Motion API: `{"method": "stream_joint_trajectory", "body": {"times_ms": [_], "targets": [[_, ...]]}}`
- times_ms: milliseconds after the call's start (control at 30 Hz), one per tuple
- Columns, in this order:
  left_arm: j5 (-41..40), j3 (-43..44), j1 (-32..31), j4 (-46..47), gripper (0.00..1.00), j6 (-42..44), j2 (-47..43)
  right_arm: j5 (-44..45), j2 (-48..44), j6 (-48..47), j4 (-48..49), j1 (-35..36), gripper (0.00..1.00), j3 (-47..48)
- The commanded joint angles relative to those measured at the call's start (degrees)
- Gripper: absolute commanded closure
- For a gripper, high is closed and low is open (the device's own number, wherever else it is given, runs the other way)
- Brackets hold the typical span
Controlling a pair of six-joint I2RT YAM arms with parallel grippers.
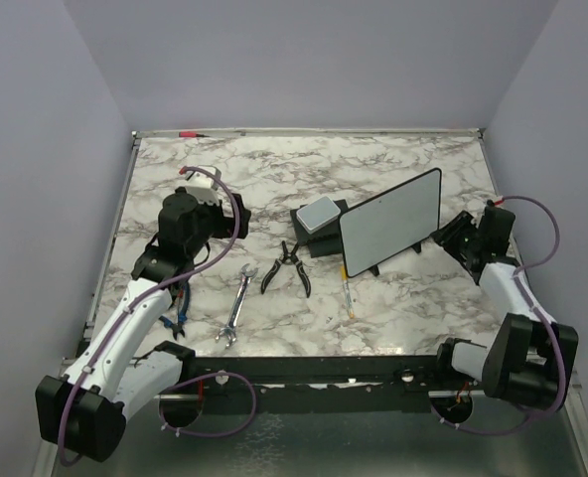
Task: Write a sentence on the whiteboard
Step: Move the whiteboard stand to the center of the board, then open the whiteboard marker at the center of the board.
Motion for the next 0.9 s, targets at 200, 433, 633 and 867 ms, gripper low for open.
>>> {"method": "stream_joint_trajectory", "body": {"times_ms": [200,433,633,867], "targets": [[12.25,-0.76,-2.69,3.38,0.01,1.77,0.1,-2.6,-13.63,-2.6,-14.44,5.62,0.5,-0.48],[9.24,2.64,-2.7,3.18,0.01,0.47,0.5,5.65,-14.61,4.67,-16.04,27.23,0.55,-1.15],[2.84,-1.46,-2.71,1.84,0.01,2.67,-0.99,18.09,-8.08,11.2,-19.76,47.7,0.65,2.5],[2.31,-1.81,-2.78,1.51,0.01,2.6,-0.8,29.1,1.47,18.75,-24.54,64.53,0.66,5.59]]}}
